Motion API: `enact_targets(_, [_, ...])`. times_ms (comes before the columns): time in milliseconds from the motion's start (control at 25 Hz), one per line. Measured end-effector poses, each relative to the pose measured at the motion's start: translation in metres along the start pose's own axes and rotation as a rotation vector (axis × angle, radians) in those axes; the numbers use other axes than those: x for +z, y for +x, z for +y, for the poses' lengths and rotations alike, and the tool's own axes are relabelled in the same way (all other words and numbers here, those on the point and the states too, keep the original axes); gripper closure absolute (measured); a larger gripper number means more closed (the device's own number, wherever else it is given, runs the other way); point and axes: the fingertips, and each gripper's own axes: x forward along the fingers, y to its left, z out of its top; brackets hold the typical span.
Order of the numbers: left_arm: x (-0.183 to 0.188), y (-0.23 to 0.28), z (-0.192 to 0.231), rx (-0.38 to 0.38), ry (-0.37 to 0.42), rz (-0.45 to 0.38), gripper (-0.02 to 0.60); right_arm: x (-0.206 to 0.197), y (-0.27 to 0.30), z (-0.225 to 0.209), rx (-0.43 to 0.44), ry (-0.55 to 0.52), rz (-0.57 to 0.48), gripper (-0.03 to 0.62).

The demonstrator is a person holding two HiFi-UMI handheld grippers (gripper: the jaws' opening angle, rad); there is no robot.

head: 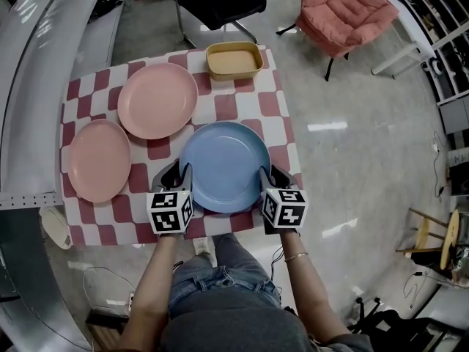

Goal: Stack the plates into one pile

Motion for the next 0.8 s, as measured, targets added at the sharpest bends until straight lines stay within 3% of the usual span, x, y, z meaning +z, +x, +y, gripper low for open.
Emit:
enact_targets(520, [-0.003, -0.002, 0.002, 0.05, -0.02, 0.02, 0.506, 0.003, -0.002, 0.004, 0.03, -0.009, 0.008, 0.5])
enact_targets(800, [0.013, -0.01, 0.01, 0.077, -0.062, -0.013, 0.517, 0.01, 0.0, 0.011, 0.049, -0.019, 0.02, 0.521])
